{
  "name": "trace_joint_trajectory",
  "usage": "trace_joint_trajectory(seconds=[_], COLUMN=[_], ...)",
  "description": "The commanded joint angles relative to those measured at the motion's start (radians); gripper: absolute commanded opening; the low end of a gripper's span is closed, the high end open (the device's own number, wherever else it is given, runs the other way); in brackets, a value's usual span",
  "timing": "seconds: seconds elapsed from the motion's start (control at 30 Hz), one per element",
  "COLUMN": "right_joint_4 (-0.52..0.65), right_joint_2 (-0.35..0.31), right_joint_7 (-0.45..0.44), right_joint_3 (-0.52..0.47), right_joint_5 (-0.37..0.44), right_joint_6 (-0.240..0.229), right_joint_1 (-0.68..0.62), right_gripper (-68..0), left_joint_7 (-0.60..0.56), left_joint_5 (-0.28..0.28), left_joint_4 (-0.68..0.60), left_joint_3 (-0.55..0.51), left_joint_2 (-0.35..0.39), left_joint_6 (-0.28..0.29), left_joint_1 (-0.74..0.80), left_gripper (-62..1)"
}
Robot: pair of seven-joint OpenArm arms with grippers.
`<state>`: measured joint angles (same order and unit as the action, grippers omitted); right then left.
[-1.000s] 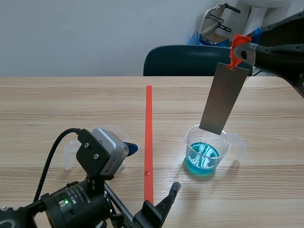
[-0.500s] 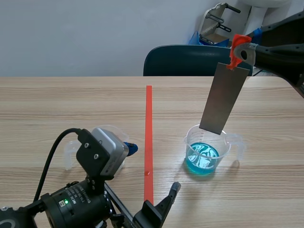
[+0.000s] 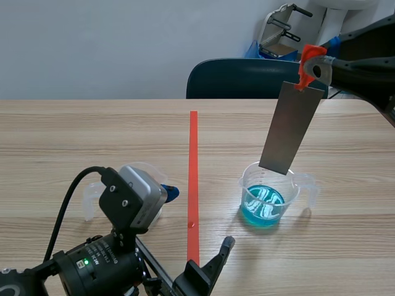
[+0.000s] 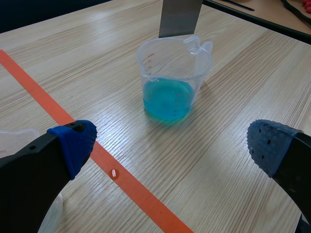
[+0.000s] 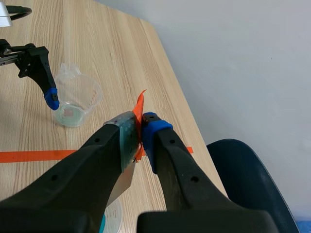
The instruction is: Do the redox reaction experiment
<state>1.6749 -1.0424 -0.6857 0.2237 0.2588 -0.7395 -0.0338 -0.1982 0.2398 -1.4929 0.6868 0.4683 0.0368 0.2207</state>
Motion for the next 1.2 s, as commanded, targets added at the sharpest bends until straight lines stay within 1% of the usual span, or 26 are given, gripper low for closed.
trace_joint_trajectory(seconds=[0.0, 0.13, 0.17, 0.3, 0.43, 0.5, 0.57, 0.6, 0.63, 0.93, 1.03, 1.17], right_joint_4=[0.013, 0.013, 0.013, 0.013, 0.013, 0.013, 0.013, 0.013, 0.013, 0.013, 0.013, 0.013], right_joint_2=[-0.019, -0.019, -0.019, -0.019, -0.019, -0.019, -0.019, -0.019, -0.019, -0.019, -0.018, -0.018], right_joint_7=[-0.008, -0.008, -0.008, -0.008, -0.008, -0.008, -0.008, -0.008, -0.008, -0.008, -0.008, -0.008], right_joint_3=[-0.016, -0.016, -0.016, -0.016, -0.016, -0.016, -0.016, -0.016, -0.016, -0.016, -0.016, -0.016], right_joint_5=[0.019, 0.019, 0.019, 0.019, 0.019, 0.019, 0.019, 0.019, 0.019, 0.019, 0.019, 0.019], right_joint_6=[-0.006, -0.006, -0.006, -0.006, -0.006, -0.006, -0.006, -0.006, -0.006, -0.006, -0.006, -0.006], right_joint_1=[0.011, 0.011, 0.011, 0.011, 0.011, 0.011, 0.011, 0.011, 0.011, 0.011, 0.011, 0.011], right_gripper=[-66.7, -66.7, -66.7, -66.7, -66.7, -66.7, -66.7, -66.7, -66.7, -66.7, -66.7, -66.7], left_joint_7=[-0.013, 0.035, 0.045, 0.069, 0.068, 0.068, 0.067, 0.064, 0.058, 0.019, 0.003, -0.011], left_joint_5=[0.003, 0.003, 0.003, 0.004, 0.016, 0.031, 0.034, 0.034, 0.034, 0.038, 0.041, 0.042], left_joint_4=[-0.013, -0.009, -0.005, 0.024, 0.095, 0.143, 0.191, 0.214, 0.235, 0.397, 0.432, 0.449], left_joint_3=[0.006, 0.010, 0.011, 0.025, 0.049, 0.058, 0.069, 0.076, 0.082, 0.100, 0.100, 0.100], left_joint_2=[-0.014, -0.041, -0.050, -0.084, -0.130, -0.159, -0.189, -0.204, -0.217, -0.339, -0.357, -0.360], left_joint_6=[0.002, 0.003, 0.005, 0.002, 0.002, 0.002, 0.002, 0.002, 0.002, 0.002, 0.002, 0.002], left_joint_1=[-0.012, -0.055, -0.069, -0.125, -0.195, -0.232, -0.267, -0.284, -0.299, -0.409, -0.426, -0.431], left_gripper=[1.4, 1.4, -0.2, -19.7, -33.4, -43.3, -52.3, -55.4, -57.2, -58.0, -58.0, -57.9])
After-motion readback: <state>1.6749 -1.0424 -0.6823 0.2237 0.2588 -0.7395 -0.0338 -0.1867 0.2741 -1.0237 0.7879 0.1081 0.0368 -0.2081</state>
